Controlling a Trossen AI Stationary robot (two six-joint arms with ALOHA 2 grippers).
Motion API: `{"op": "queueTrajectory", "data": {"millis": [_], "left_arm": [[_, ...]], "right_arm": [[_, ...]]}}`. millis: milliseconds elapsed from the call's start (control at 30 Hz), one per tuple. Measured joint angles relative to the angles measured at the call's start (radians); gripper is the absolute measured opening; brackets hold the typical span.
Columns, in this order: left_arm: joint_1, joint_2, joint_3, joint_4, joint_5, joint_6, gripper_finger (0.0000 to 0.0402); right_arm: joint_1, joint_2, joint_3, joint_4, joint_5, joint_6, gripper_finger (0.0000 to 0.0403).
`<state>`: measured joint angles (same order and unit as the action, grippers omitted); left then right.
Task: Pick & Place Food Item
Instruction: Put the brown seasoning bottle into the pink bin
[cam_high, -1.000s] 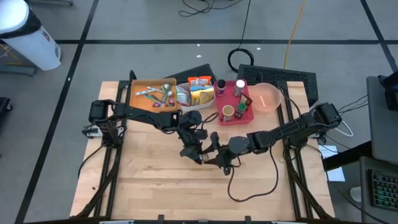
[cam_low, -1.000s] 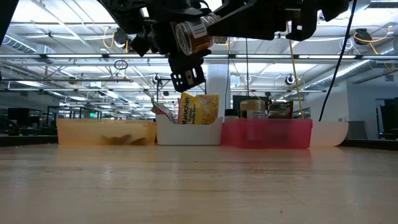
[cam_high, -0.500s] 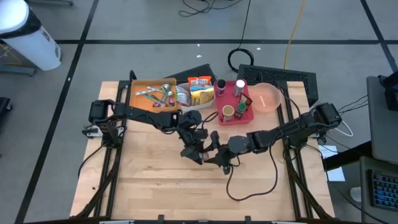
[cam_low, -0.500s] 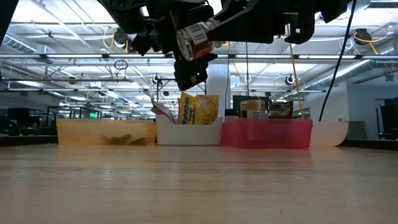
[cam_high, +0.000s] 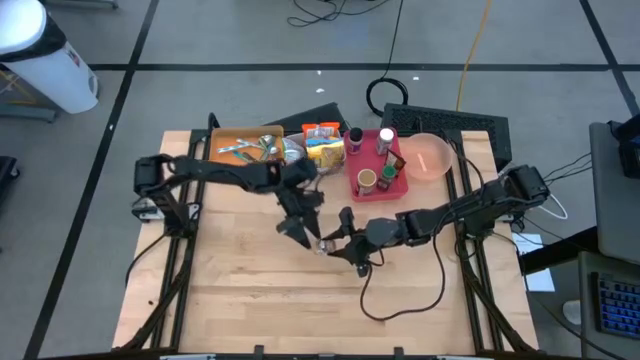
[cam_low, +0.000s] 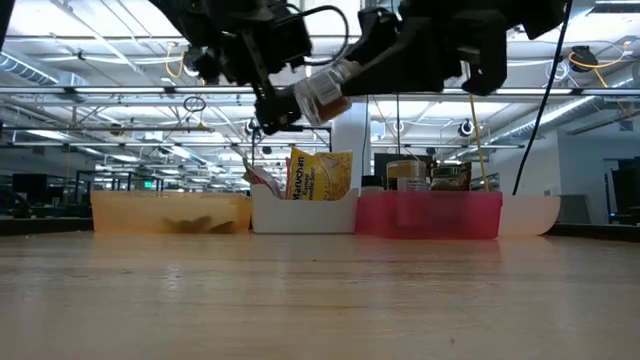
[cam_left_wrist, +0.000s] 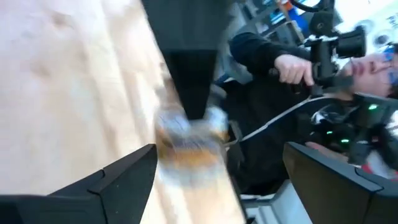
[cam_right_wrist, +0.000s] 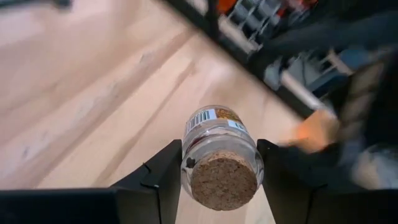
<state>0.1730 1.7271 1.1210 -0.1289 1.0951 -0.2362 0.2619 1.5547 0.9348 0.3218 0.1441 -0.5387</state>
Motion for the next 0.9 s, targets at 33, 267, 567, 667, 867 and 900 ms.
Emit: {"op": "queueTrajectory", "data": {"millis": [33, 267, 567, 667, 867, 900], "left_arm": [[0.021, -0.021, 0.000, -0.061, -0.006, 0.051, 0.0355], [0.153, -0.201, 0.000, -0.336, -0.164, 0.325, 0.0355], [0.245, -0.481, -0.001, -0.461, -0.260, 0.579, 0.0356], [0.269, -0.573, -0.038, -0.473, -0.262, 0.652, 0.0356], [0.311, -0.724, -0.200, -0.343, -0.263, 0.662, 0.0356], [0.314, -0.744, -0.237, -0.292, -0.263, 0.642, 0.0356]], "right_arm": [[0.000, 0.000, -0.001, -0.016, 0.012, 0.000, 0.0168], [-0.015, 0.001, -0.003, -0.064, 0.016, 0.049, 0.0168], [-0.086, -0.014, -0.003, -0.099, 0.016, 0.168, 0.0168], [-0.125, -0.034, 0.007, -0.137, 0.015, 0.212, 0.0168], [-0.206, -0.111, 0.006, -0.211, 0.011, 0.275, 0.0168], [-0.219, -0.122, 0.006, -0.215, 0.009, 0.285, 0.0168]]}}
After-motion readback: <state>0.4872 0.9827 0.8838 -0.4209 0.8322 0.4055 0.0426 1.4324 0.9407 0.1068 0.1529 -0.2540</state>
